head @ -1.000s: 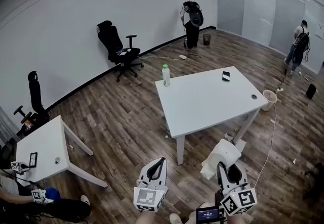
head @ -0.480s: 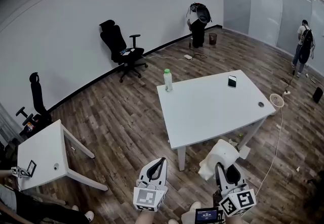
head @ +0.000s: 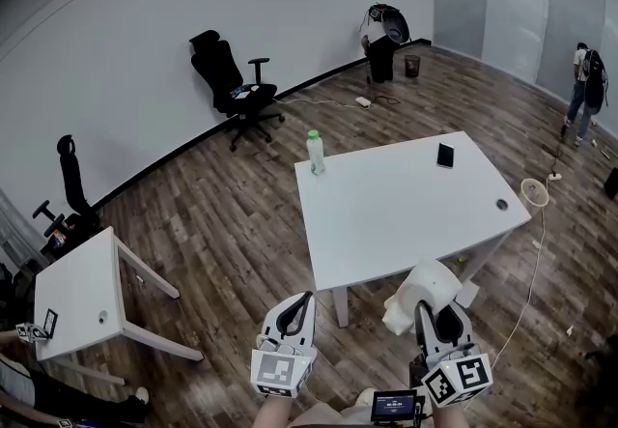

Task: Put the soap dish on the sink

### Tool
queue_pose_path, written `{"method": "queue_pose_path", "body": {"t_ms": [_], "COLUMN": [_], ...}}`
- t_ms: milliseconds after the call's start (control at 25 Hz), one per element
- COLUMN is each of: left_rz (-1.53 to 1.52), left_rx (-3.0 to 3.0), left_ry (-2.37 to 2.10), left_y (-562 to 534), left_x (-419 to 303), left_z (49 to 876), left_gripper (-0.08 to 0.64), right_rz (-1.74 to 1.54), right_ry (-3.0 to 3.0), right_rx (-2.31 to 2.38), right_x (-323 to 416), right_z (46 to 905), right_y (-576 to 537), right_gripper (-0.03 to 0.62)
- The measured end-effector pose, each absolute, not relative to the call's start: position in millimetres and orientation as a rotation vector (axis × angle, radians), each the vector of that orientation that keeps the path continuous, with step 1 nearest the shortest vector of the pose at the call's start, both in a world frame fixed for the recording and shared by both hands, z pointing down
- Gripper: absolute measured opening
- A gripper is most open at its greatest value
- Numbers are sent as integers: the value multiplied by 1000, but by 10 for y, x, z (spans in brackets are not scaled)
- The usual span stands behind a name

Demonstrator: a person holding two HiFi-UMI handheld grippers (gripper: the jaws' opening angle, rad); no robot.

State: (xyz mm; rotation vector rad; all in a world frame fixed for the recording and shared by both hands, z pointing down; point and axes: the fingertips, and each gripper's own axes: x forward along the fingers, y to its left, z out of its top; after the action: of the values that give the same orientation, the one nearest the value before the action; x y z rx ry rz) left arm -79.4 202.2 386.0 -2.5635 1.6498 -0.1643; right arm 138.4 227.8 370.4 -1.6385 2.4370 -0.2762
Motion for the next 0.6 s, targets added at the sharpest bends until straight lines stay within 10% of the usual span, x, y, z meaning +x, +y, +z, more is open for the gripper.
{"method": "queue_pose_path", "body": {"t_ms": [600], "left_rz": [-170], "left_rx": [-2604], "left_ry": [1668], "left_y": [1258], "left_x": [-723], "left_z": [4068], "left_gripper": [8], "right_rz": [-337], "right_ry": [2423], "right_rx": [-1647], "right_x": [1453], "right_z": [3859], "right_y": [1587], "right_gripper": [150]}}
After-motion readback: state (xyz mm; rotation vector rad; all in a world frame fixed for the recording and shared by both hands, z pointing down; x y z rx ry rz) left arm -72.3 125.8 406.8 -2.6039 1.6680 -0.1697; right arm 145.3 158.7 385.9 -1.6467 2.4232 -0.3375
